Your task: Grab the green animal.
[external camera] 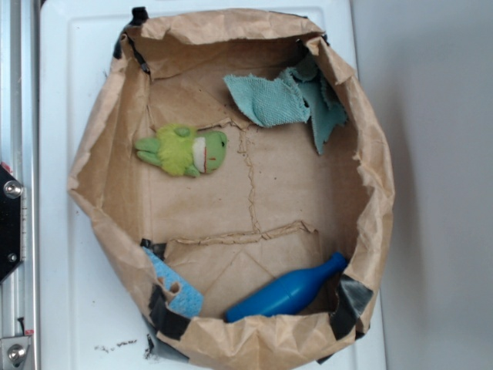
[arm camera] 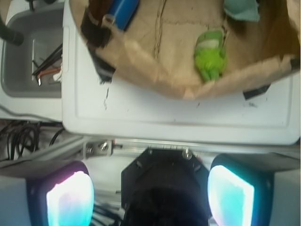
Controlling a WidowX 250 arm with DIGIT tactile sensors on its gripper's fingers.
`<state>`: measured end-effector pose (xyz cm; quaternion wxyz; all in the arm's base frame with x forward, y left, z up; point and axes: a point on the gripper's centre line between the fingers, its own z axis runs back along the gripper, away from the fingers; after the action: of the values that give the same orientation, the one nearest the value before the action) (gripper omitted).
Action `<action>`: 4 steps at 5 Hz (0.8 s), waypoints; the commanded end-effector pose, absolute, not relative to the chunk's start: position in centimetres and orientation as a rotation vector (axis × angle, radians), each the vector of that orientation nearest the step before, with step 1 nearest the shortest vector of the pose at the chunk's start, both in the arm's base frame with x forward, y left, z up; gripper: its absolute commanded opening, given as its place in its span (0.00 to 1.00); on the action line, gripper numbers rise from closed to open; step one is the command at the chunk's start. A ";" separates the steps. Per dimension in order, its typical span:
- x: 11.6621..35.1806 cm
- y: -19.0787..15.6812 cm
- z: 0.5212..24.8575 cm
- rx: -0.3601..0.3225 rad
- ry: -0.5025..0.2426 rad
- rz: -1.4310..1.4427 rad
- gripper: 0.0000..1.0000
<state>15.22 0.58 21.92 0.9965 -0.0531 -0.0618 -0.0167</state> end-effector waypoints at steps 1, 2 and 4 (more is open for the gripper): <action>20.9 -0.7 21.2 -0.006 -0.244 -0.060 1.00; 23.5 -0.7 19.9 -0.007 -0.274 -0.127 1.00; 26.0 1.6 15.9 -0.002 -0.270 -0.229 1.00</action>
<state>25.60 1.22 14.39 0.9863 -0.0050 -0.1107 -0.1218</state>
